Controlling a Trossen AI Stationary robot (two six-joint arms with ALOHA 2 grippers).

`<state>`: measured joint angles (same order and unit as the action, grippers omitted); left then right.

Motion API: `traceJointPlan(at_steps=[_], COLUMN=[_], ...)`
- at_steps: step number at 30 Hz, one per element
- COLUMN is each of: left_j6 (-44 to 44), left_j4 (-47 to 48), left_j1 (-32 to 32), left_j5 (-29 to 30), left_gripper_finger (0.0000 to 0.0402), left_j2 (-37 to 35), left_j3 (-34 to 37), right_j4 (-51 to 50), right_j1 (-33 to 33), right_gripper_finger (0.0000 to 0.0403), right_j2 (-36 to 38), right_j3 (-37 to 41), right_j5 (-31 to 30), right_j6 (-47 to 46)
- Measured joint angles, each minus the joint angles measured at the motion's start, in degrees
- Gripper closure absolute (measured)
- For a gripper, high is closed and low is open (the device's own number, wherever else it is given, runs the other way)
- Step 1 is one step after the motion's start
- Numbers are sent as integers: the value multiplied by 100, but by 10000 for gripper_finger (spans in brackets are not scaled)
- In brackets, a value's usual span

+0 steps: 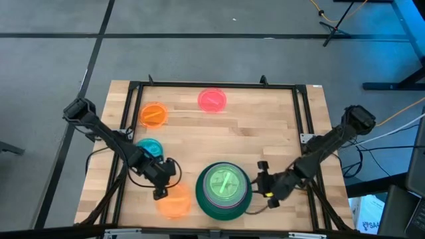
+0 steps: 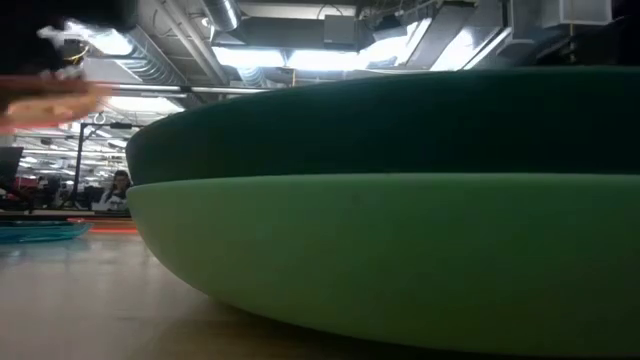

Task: Stack plastic plates
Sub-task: Stack the bottom orange transparent plate on top of the green transparent plate

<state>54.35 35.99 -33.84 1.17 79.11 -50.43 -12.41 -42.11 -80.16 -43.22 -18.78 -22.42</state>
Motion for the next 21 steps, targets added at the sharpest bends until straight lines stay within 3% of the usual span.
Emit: traceJointPlan(at_steps=[8,15,21], left_j6=[-385,-1293,-2227], left_j4=[-145,-1314,-2286], left_j1=[319,739,1063], left_j5=[923,1354,1775], left_gripper_finger=[400,400,399], left_j2=[-2,76,586], left_j3=[-747,-801,-801], right_j4=[-161,-336,-366], right_j1=[-497,-597,-588], right_gripper_finger=[260,260,260], right_j2=[0,-2,-2], right_j3=[0,0,0], right_j5=[-1005,-1314,-1441], right_j6=[-210,-463,-465])
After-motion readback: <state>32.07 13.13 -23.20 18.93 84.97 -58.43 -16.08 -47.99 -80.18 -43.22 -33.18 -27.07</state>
